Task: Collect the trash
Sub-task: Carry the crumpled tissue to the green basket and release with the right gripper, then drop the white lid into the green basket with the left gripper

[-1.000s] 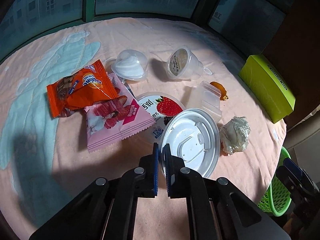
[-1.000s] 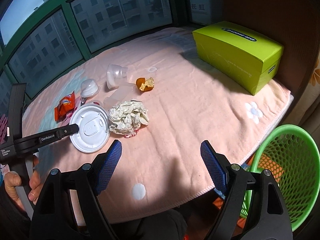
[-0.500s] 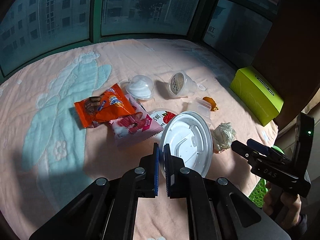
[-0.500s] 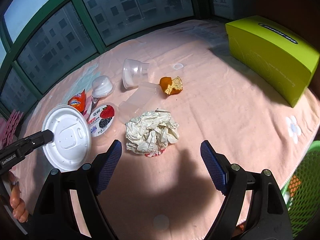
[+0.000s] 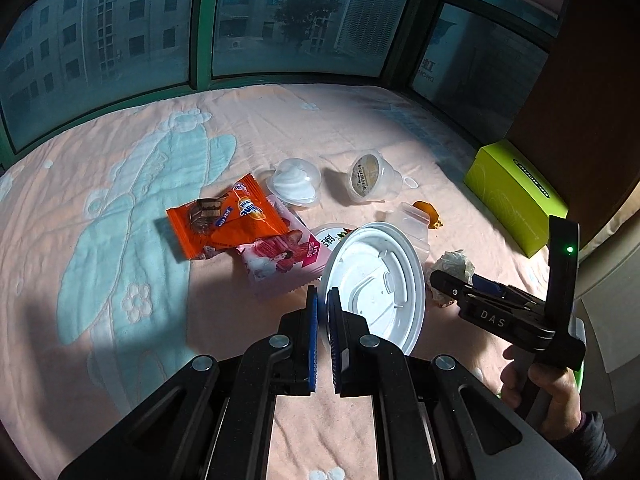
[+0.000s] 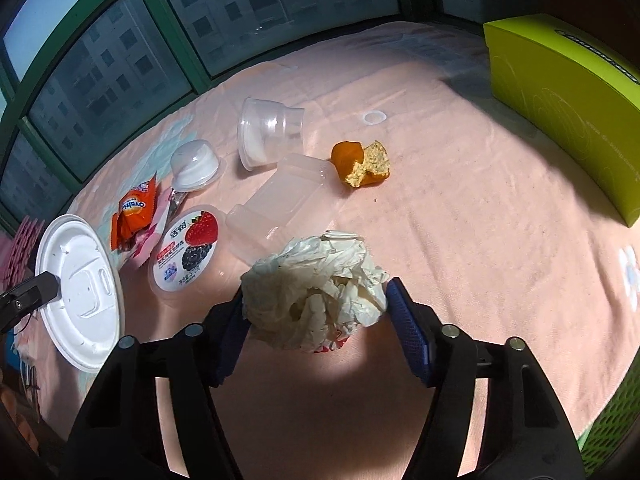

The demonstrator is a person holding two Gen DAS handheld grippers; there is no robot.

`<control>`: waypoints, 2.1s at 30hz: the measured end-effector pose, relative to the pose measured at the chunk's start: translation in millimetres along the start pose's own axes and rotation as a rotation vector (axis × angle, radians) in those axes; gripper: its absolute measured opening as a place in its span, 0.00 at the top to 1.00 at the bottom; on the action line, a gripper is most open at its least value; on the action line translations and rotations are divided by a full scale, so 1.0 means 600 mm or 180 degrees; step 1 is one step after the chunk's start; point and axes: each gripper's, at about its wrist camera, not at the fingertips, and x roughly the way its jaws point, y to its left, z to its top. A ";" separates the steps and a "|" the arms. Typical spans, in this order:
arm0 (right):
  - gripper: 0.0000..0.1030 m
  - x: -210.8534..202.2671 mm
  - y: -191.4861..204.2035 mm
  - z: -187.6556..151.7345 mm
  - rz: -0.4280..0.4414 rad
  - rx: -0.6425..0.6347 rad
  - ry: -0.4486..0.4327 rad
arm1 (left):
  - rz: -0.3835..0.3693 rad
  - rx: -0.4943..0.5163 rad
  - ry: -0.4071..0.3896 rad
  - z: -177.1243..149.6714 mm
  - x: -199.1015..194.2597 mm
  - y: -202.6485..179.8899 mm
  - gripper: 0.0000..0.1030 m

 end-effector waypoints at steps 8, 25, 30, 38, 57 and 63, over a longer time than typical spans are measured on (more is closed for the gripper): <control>0.47 -0.046 -0.004 -0.016 -0.0026 0.0028 -0.0138 | -0.0059 0.0113 -0.0017 -0.001 -0.003 -0.023 0.95; 0.44 -0.250 -0.184 -0.139 -0.0826 0.0695 -0.0417 | -0.0581 0.0701 0.0069 -0.016 0.007 -0.213 0.95; 0.39 -0.290 -0.257 -0.183 -0.1092 0.0925 -0.0381 | -0.0709 0.0914 0.0106 -0.022 0.011 -0.288 0.95; 0.28 -0.343 -0.328 -0.232 -0.1248 0.1231 -0.0460 | -0.0898 0.1265 0.0216 -0.043 0.027 -0.405 0.95; 0.25 -0.463 -0.376 -0.313 -0.1523 0.1484 -0.0826 | -0.0960 0.2038 0.0641 -0.156 0.107 -0.625 0.95; 0.25 -0.474 -0.395 -0.343 -0.1512 0.1634 -0.0828 | -0.0977 0.2136 0.0851 -0.192 0.132 -0.657 0.82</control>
